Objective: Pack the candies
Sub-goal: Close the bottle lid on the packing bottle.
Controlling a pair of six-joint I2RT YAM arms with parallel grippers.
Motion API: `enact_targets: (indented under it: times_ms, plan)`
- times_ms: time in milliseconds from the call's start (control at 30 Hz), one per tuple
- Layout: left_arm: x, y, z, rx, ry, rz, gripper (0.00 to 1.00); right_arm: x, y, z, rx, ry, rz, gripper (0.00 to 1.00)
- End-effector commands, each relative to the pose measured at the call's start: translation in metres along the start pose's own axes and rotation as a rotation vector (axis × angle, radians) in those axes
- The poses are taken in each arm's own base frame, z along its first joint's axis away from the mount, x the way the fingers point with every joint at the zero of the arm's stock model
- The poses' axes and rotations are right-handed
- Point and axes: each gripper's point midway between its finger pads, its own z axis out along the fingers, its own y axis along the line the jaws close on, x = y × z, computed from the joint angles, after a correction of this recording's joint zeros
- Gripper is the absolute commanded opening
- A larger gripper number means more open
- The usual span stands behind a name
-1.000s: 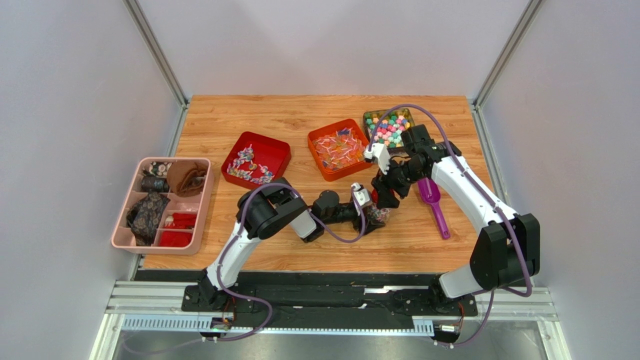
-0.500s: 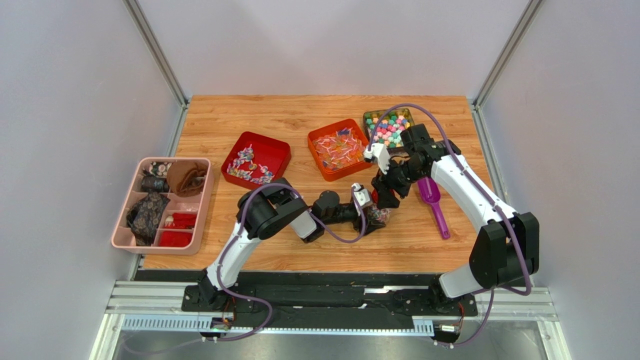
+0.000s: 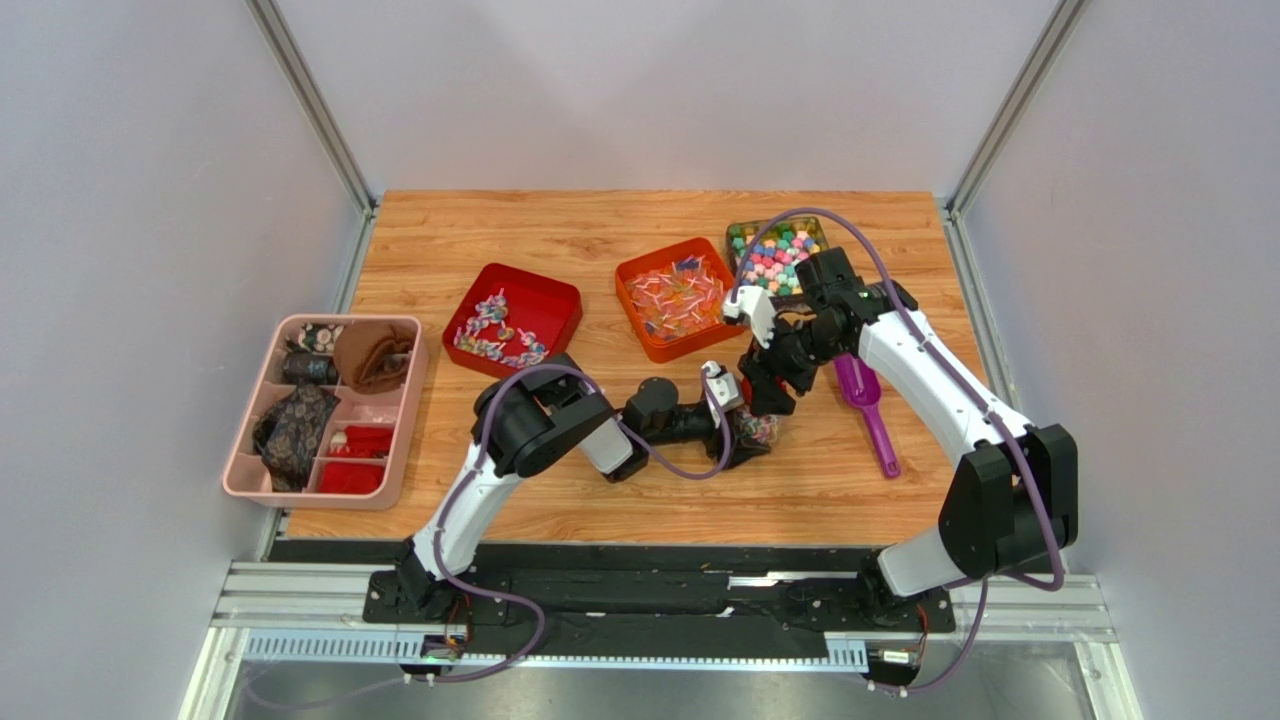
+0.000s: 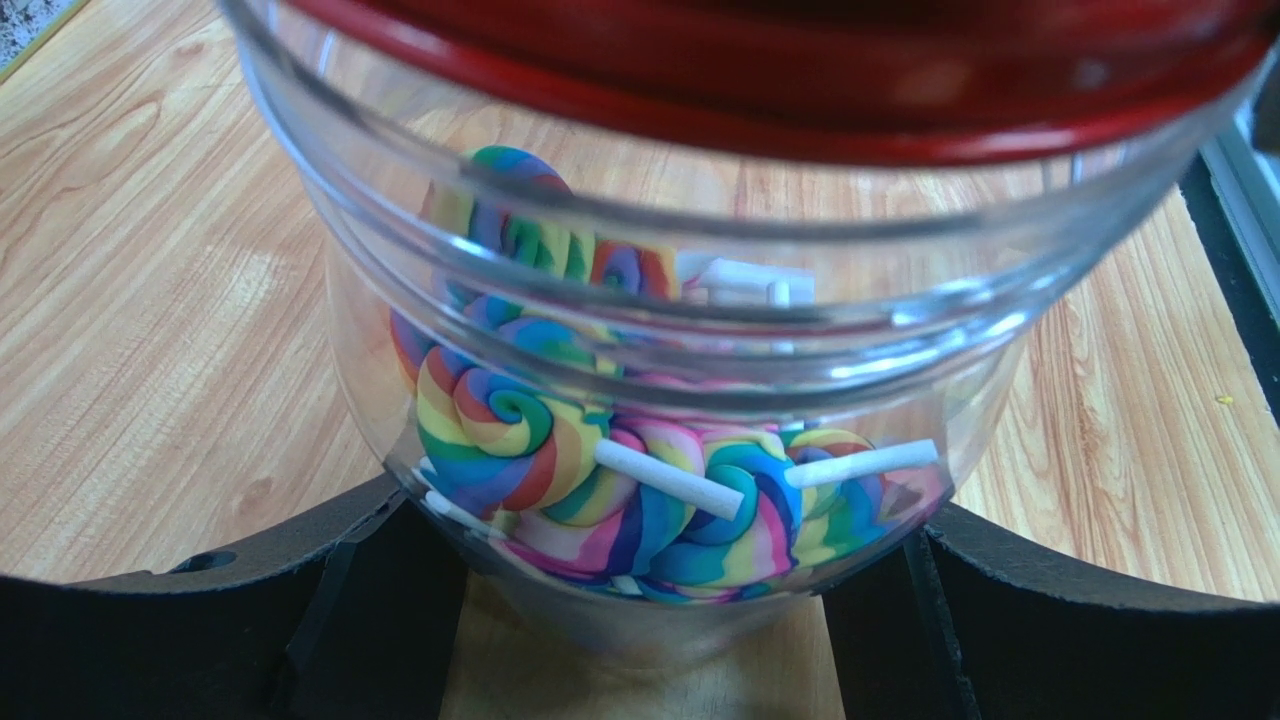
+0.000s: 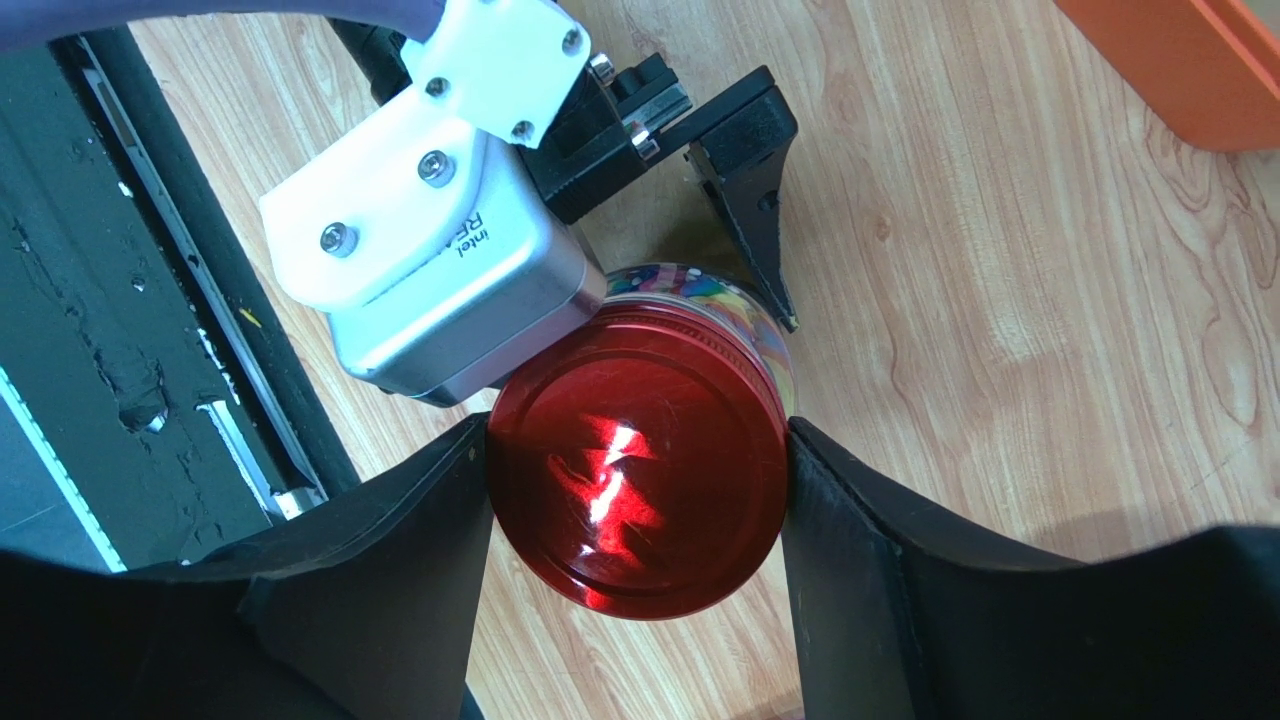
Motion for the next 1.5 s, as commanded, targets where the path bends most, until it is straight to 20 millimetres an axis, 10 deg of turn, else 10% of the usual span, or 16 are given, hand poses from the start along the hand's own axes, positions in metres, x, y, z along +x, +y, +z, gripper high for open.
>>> enact_targets:
  times_ms: [0,400,800,1467]
  plan:
    - [-0.013,0.011,0.006,-0.014,-0.039,-0.024,0.73,0.002,0.012,0.005,-0.032,0.002,0.015,0.63]
    - [-0.012,0.011,0.006,-0.009,-0.027,-0.018,0.70,-0.001,0.017,-0.005,-0.023,0.003,-0.003,0.61]
    - [-0.011,0.011,0.004,-0.011,-0.040,0.000,0.95,-0.001,0.014,-0.016,0.007,-0.018,-0.010,0.61]
    - [-0.009,0.007,0.002,0.008,-0.049,0.044,0.99,-0.002,0.011,-0.013,0.010,-0.019,-0.004,0.62]
